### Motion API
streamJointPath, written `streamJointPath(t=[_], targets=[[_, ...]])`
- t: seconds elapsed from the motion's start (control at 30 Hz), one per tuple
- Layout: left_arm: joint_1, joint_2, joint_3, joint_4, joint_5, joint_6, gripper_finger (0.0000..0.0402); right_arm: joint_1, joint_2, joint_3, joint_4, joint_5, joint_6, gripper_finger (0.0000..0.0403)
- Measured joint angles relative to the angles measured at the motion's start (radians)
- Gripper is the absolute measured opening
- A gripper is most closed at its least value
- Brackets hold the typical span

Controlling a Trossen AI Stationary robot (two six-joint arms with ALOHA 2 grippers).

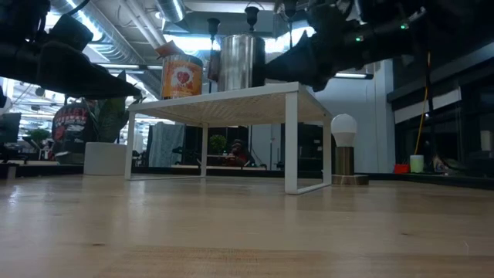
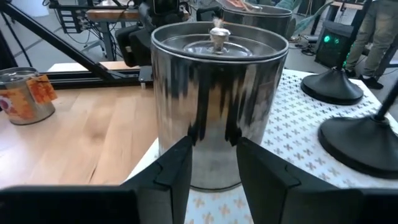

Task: Pick & Place candle stick holders
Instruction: Put the brown scented candle on the shelf

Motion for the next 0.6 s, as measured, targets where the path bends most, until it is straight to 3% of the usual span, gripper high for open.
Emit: streamJointPath(t=[0.27,0.6], targets=[[0.0,0.0,0.0,0.0,0.0,0.0,0.04,-0.028,0.082,0.086,-0.025,-0.018,-0.002,0.0129],[0.0,0.0,0.0,0.0,0.0,0.0,0.04,-0.037,0.085,0.121,-0.075,-0.017,0.002,0.0129]])
